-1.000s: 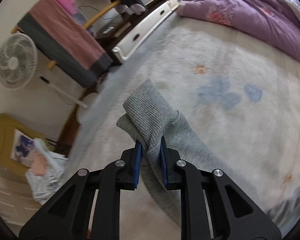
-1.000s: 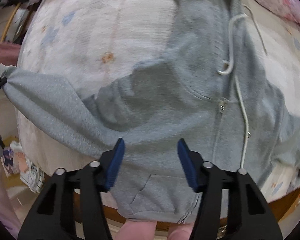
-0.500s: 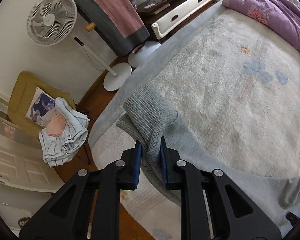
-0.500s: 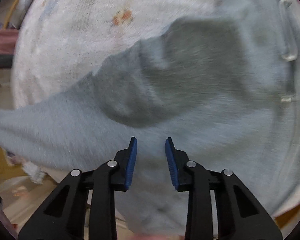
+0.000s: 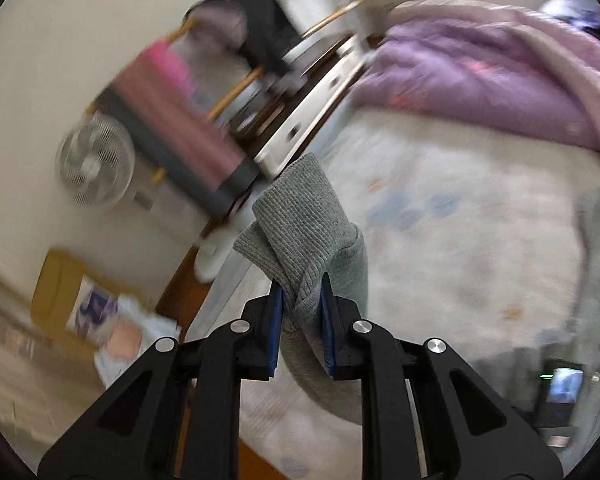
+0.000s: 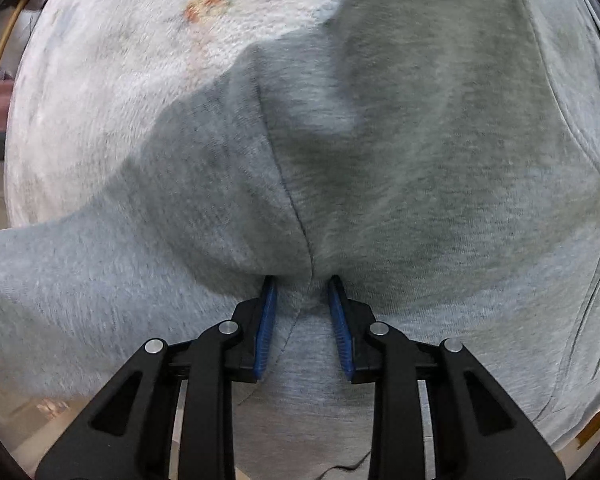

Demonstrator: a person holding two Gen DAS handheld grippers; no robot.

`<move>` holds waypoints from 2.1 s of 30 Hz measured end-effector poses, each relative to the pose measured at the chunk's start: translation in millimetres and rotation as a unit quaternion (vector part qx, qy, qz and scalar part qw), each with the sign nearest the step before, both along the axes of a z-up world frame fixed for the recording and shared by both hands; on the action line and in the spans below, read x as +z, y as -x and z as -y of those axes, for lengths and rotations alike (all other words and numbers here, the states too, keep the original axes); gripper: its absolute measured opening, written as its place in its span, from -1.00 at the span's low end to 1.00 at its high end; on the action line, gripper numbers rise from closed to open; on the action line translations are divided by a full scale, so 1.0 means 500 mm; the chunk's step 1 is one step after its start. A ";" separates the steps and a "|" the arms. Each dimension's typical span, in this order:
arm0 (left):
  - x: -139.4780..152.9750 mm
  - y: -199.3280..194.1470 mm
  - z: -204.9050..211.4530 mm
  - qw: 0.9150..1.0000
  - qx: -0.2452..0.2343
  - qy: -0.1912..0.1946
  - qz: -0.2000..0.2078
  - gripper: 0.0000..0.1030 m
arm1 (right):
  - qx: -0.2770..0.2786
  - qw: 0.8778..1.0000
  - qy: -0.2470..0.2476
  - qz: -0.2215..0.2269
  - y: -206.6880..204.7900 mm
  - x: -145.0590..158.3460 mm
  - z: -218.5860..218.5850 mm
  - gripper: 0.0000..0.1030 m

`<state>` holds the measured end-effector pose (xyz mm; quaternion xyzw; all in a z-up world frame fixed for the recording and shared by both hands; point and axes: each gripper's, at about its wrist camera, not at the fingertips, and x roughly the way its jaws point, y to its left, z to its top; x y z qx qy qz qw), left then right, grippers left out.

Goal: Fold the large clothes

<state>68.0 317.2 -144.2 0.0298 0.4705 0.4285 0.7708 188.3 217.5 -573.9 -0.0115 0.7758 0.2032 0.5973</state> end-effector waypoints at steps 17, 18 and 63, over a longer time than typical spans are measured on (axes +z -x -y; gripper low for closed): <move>-0.048 -0.248 0.600 0.969 -0.234 0.061 -0.040 -0.67 | -0.164 0.978 -0.129 -0.010 -0.111 0.106 0.488 -0.63; -0.070 -0.256 0.637 0.966 -0.247 0.060 -0.050 -0.67 | -0.183 0.975 -0.123 -0.005 -0.117 0.114 0.560 -0.63; -0.646 0.042 0.219 0.899 0.135 0.347 -0.231 -0.70 | -0.189 0.969 0.157 -0.038 -0.085 0.064 0.779 -0.19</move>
